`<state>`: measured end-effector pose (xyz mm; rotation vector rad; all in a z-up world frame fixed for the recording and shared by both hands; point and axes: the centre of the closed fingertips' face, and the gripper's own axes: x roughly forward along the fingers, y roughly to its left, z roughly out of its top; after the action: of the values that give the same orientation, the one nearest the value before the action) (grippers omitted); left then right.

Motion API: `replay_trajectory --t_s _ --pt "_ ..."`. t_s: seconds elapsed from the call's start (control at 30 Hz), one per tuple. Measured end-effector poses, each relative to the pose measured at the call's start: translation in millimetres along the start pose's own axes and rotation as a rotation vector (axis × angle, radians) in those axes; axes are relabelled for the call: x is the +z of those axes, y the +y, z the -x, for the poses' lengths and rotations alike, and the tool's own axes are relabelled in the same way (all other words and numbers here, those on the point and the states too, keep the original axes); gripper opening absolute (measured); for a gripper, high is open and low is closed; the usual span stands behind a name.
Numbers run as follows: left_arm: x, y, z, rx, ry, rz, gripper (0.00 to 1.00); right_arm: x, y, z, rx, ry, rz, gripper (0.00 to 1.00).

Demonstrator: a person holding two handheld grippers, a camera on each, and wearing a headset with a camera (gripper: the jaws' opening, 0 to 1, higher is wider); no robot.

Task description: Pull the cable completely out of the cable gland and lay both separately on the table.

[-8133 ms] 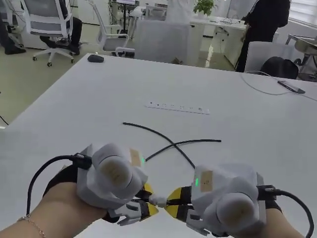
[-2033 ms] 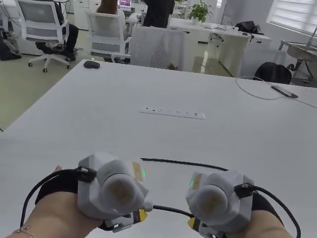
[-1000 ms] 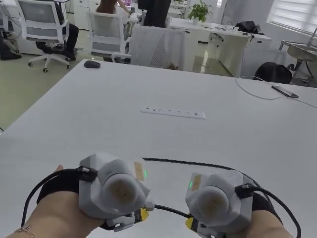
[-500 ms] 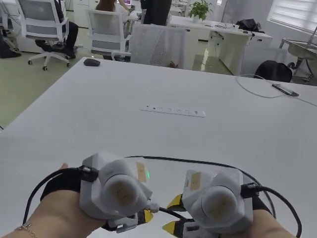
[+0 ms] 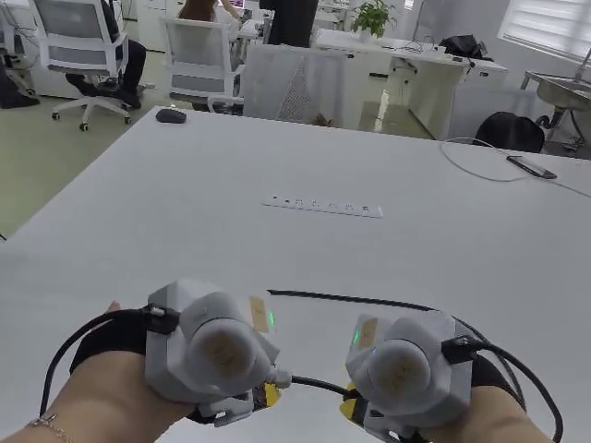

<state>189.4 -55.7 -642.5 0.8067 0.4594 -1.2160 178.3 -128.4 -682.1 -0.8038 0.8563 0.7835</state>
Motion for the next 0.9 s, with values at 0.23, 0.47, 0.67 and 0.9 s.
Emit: replay_trajectory --t_s 0.23,0.47,0.67,0.9 --pt "-0.4 -1.5 -0.7 -0.006 0.002 -0.004 0.17 23.8 9.4 1.3 0.045 -0.115 -0.018 0.23" --pt "3.7 -5.4 -1.3 -0.019 -0.012 -0.021 0.17 59.4 24.6 15.3 0.084 -0.281 0.073 0.21" --pt "4.6 -7.1 -1.7 -0.024 -0.010 -0.031 0.17 65.0 23.8 19.5 0.086 -0.319 0.071 0.07" --pt "-0.1 -4.1 -1.4 -0.012 0.006 -0.021 0.17 51.2 19.4 11.4 0.068 -0.246 0.069 0.04"
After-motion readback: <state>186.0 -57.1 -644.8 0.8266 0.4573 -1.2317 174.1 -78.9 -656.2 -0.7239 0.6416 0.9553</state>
